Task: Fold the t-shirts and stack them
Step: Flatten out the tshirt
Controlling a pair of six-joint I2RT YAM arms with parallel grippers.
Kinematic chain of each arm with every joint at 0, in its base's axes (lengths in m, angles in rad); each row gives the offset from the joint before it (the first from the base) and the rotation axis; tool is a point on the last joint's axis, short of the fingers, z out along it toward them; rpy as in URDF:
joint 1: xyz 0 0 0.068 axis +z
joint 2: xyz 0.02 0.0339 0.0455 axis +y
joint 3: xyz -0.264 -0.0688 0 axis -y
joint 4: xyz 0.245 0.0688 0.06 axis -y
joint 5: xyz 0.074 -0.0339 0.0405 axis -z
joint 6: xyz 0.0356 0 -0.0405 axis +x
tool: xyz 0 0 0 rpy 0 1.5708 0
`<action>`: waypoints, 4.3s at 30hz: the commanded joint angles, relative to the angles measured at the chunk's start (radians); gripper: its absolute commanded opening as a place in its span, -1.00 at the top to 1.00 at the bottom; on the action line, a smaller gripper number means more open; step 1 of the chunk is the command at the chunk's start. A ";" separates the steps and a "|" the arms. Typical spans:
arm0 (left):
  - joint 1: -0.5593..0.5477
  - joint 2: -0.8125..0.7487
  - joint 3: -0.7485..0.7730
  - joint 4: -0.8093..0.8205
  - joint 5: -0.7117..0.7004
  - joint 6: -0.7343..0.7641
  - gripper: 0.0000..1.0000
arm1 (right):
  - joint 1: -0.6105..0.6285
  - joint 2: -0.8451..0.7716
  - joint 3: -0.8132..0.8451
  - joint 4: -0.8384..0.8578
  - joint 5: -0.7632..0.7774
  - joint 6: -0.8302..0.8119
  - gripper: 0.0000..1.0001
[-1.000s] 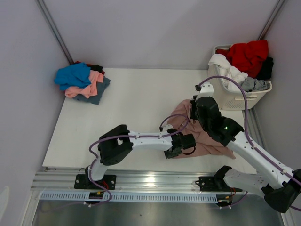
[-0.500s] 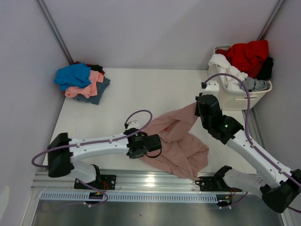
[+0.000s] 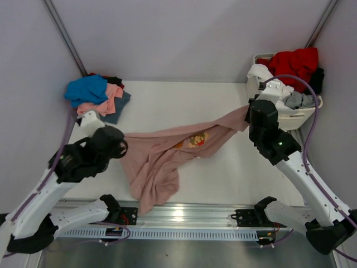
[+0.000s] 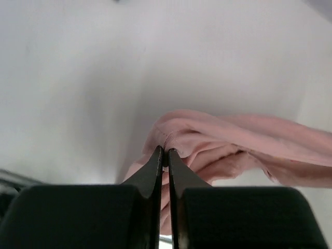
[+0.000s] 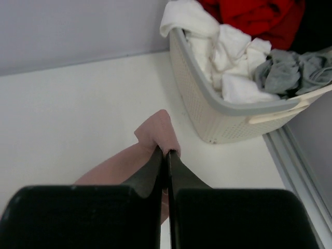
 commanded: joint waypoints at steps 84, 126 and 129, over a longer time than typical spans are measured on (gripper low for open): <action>0.574 0.473 -0.051 0.828 0.346 0.817 0.99 | -0.095 0.481 0.007 0.463 -0.193 -0.082 1.00; 0.526 0.284 -0.270 0.806 0.359 0.564 0.99 | 0.191 0.453 -0.036 0.183 -0.182 0.276 1.00; 0.505 0.262 -0.290 0.806 0.360 0.558 0.99 | 0.217 0.470 -0.043 0.173 -0.167 0.300 1.00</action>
